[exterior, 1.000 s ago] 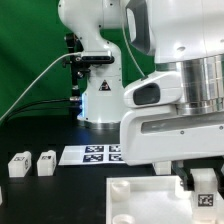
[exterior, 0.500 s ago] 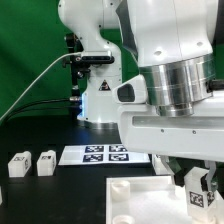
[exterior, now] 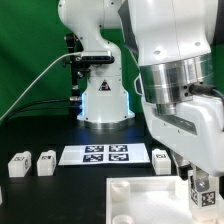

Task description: Assemble one leg

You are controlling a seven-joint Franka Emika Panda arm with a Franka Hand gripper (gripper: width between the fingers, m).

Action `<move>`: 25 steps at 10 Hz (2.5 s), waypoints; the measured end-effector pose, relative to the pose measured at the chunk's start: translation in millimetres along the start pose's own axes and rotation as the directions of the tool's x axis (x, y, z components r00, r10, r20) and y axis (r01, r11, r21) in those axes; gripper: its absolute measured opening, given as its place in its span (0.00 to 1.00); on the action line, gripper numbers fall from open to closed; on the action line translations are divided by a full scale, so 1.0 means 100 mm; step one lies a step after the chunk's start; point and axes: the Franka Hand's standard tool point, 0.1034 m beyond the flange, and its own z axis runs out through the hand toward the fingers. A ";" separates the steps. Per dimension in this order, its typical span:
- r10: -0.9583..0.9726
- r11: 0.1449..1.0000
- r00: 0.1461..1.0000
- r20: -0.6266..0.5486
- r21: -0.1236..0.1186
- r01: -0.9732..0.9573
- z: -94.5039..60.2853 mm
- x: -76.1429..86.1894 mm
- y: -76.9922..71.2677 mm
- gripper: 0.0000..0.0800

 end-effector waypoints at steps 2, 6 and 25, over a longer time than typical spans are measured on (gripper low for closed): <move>0.123 0.992 0.992 0.022 -0.001 -0.123 0.00 -0.05 0.01 0.37; -0.035 0.999 0.999 0.031 -0.031 0.036 0.07 -0.16 0.06 0.74; -0.735 0.677 0.678 -0.010 -0.070 0.733 0.07 -0.06 -0.06 0.36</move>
Offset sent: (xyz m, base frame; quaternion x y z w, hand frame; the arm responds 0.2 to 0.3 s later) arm 0.0000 0.0000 0.0000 0.0000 0.0000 0.0000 1.0000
